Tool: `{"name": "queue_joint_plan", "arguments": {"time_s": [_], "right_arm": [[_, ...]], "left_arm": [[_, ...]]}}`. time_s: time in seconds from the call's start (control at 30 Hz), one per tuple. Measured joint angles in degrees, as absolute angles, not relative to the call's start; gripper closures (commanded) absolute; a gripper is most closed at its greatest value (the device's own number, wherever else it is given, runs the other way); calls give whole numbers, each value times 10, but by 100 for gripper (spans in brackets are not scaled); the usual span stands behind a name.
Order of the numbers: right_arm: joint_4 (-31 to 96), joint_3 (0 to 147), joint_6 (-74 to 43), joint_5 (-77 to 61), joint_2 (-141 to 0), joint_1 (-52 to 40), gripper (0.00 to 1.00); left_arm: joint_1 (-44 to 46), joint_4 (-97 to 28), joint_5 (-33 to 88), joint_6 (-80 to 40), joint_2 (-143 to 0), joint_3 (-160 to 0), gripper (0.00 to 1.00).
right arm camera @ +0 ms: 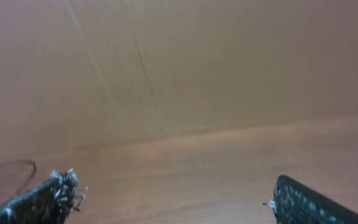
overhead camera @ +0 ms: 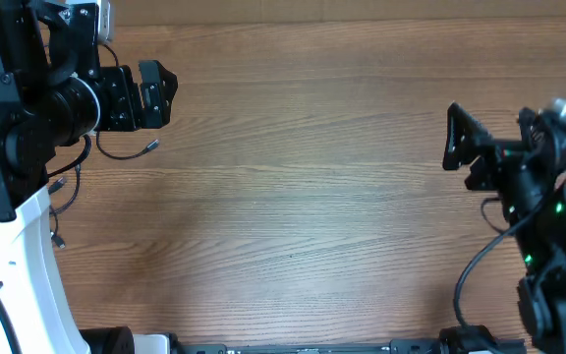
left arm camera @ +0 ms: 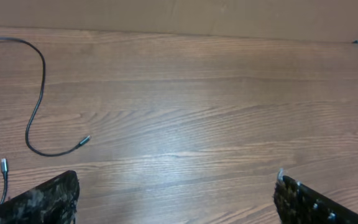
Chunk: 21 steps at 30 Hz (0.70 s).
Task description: Untangle cables
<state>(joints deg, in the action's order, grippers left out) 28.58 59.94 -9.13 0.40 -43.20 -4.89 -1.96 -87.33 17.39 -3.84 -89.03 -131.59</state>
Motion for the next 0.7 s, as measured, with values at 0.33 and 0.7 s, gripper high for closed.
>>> {"name": "queue_joint_plan", "arguments": {"time_s": [0.33,0.7], "right_arm": [[58,366,-64,4,-287,-48,0],[-56,179,-60,4,-146,-48,0]], "left_arm": [[-20,-873,174,-38,-890,-1316,0],[-20,-873,174,-38,-890,-1316,0]]}}
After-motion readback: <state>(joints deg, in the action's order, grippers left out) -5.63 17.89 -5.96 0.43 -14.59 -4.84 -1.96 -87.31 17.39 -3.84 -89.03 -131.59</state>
